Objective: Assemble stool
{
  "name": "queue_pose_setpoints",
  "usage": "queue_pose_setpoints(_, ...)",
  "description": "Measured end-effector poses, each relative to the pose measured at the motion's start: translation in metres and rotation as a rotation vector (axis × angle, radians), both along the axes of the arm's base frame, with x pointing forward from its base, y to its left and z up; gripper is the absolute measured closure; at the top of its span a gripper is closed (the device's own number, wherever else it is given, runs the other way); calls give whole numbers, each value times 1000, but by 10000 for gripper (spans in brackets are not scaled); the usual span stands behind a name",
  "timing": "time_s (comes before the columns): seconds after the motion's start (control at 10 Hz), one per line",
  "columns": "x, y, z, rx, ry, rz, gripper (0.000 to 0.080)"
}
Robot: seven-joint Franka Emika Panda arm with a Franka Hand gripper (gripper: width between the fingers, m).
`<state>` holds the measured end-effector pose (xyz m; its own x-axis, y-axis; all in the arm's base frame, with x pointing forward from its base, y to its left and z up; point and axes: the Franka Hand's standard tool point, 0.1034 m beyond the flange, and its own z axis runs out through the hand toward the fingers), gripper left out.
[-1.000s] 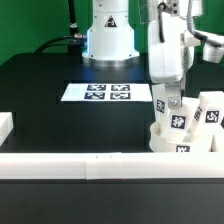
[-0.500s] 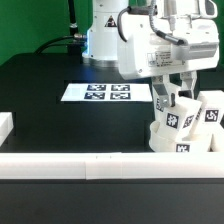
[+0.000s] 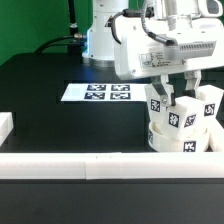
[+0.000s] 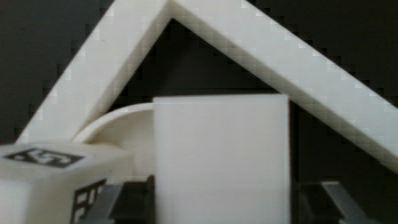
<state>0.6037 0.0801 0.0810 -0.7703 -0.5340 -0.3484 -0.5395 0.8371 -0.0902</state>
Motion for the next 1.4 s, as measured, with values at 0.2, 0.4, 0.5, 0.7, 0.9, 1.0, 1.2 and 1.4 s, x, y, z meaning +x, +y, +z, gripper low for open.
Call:
queue_pose_setpoints(0.2, 0, 0, 0, -13, -6, 41, 461)
queue_pose_setpoints(0.4, 1, 5, 8, -4, 5, 103, 188)
queue_pose_setpoints(0.5, 5, 8, 20, -4, -14, 143, 188)
queue_pose_setpoints(0.7, 7, 7, 26, -56, -45, 288, 158)
queue_pose_setpoints(0.9, 7, 7, 25, -118, -65, 446, 150)
queue_pose_setpoints(1.0, 7, 5, 24, -192, -76, 632, 150)
queue_pose_setpoints(1.2, 13, 3, 30, -328, -118, 970, 150)
queue_pose_setpoints(1.4, 16, 1, 32, -393, -147, 1144, 150)
